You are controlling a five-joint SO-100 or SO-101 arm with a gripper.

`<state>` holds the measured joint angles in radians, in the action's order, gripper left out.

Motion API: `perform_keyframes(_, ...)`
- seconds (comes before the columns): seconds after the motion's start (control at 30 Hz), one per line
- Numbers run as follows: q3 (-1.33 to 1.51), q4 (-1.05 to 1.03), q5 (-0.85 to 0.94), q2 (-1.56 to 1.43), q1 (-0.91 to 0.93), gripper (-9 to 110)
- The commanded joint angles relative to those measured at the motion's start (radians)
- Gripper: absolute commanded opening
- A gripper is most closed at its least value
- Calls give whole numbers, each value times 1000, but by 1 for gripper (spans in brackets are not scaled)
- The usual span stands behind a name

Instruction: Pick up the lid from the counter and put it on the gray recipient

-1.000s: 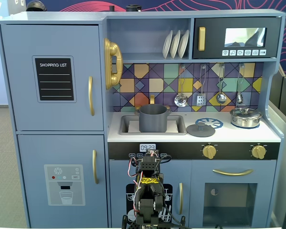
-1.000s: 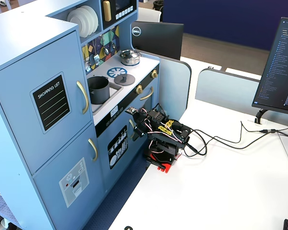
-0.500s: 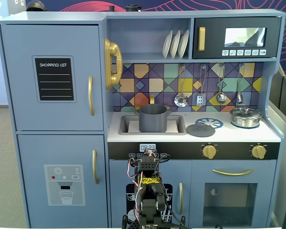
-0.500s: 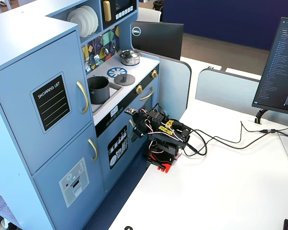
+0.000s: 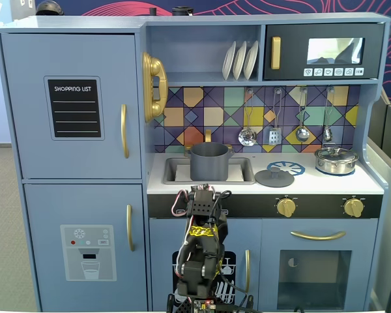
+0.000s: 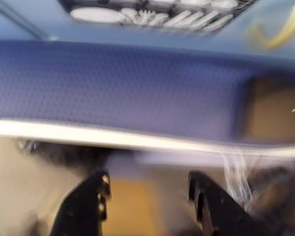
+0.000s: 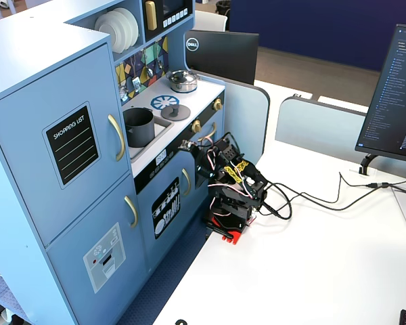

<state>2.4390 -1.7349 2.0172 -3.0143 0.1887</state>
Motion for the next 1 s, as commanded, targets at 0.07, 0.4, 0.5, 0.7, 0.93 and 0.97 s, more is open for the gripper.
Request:
perform_keyframes(0.07, -198, -109, 198, 84, 150, 18)
perform_keyframes(0.4, -163, 741, -414, 166, 276, 25)
perform_keyframes(0.5, -166, 808, -353, 170, 308, 17)
perform_keyframes(0.7, -198, 977, -373, 190, 342, 4)
perform_keyframes(0.93, -192, 1091, -295, 233, 391, 0)
perform_keyframes(0.97, -173, 1152, -308, 236, 388, 0)
